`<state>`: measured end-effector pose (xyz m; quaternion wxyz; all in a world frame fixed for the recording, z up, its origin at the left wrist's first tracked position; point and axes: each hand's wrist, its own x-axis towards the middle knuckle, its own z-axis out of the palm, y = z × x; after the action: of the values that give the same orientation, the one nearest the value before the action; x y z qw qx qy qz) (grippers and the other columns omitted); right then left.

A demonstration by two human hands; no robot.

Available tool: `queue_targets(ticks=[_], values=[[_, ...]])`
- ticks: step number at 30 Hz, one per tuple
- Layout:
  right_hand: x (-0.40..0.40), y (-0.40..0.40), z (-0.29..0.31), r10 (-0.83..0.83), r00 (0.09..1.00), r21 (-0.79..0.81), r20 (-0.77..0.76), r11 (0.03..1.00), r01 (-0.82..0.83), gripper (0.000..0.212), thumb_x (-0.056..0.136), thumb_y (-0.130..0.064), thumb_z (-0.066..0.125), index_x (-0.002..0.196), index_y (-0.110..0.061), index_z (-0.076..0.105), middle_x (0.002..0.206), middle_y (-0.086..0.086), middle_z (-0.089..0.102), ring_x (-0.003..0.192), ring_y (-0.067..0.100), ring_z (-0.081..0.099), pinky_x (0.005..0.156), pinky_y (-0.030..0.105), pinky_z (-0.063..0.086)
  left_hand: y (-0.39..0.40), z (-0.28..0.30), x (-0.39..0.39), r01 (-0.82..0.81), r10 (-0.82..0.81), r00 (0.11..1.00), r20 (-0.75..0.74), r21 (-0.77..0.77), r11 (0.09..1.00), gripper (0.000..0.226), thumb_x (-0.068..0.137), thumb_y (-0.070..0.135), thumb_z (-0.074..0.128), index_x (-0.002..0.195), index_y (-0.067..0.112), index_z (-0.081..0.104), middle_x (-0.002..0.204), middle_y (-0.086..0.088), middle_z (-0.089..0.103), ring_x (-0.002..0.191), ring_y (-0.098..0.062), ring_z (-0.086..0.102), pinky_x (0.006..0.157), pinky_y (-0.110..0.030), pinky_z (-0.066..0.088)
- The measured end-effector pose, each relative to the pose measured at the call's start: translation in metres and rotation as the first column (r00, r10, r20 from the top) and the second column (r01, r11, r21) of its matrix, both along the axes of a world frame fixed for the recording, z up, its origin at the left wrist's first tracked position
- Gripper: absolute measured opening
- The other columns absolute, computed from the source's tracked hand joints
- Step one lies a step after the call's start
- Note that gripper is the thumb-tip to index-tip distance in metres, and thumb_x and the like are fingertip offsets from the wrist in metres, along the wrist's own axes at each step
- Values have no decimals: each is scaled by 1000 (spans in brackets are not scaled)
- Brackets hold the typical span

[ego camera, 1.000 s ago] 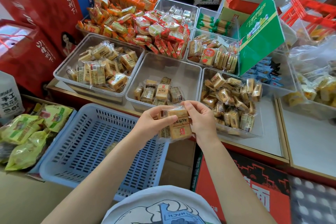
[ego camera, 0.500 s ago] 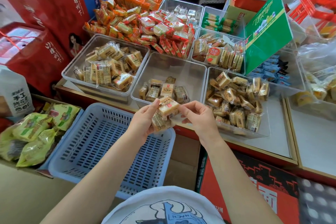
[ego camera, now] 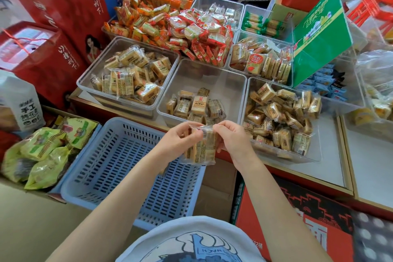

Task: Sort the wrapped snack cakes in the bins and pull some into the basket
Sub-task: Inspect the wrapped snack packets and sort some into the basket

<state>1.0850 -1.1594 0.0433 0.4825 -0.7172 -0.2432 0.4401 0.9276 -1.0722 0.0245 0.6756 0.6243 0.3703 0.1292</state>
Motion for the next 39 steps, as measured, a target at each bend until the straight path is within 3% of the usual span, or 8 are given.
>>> queue_targets(ticks=[4,8,14,19,27,34,37,39], values=[[0,-2,-2,21,999,32,-34,999,-20,12,100,-18,64,95,-7,61,73,6,65,63,22,61,60,38,54,-4,-2,2,-71,72,997,-2,72,995,24,83,32,84,103,33,71,93,8,78,85,-7,74,73,-21,59],[6,-2,0,131,990,16,-46,991,-130,10,99,-17,66,106,-9,67,88,7,67,72,21,65,71,40,61,-2,-4,-1,-65,65,998,11,83,994,27,83,24,85,105,32,71,95,7,78,87,-12,75,74,-25,61],[7,1,-5,101,988,64,115,992,-109,4,95,-8,68,95,-11,70,92,10,71,88,25,70,79,36,62,-1,0,0,-28,28,999,15,10,1000,31,84,23,84,111,28,72,97,6,78,91,-10,75,70,-22,59],[4,5,-3,43,984,100,175,993,-62,5,93,-6,71,90,-9,69,81,5,72,74,11,68,65,23,57,1,7,3,-110,114,993,41,-85,990,32,81,52,72,99,27,79,94,5,79,92,-10,74,81,-30,55],[6,3,-3,10,991,132,136,991,-28,3,92,-6,73,90,-8,71,77,0,73,71,9,68,64,20,54,7,6,7,-167,174,983,58,-112,980,17,97,22,68,105,13,80,92,-1,80,86,-12,75,72,-22,56],[4,3,-3,-9,999,79,47,997,5,8,98,-18,67,103,-15,73,94,4,74,86,11,69,72,25,56,1,0,10,-184,193,979,66,-126,975,16,99,25,65,103,20,80,92,-1,79,83,-10,73,66,-20,54],[-1,3,-6,46,998,-1,34,999,-46,18,103,-26,60,101,-11,69,99,14,72,92,22,68,86,43,59,0,2,12,-188,197,978,65,-126,974,19,100,31,63,98,23,80,89,0,79,81,-10,73,68,-22,55],[-1,2,-5,28,1000,15,8,999,-28,18,104,-22,58,93,-10,66,90,11,70,87,23,65,86,46,57,-1,3,12,-185,193,980,51,-134,974,30,97,47,60,102,24,79,93,-2,79,84,-13,74,76,-29,57]])
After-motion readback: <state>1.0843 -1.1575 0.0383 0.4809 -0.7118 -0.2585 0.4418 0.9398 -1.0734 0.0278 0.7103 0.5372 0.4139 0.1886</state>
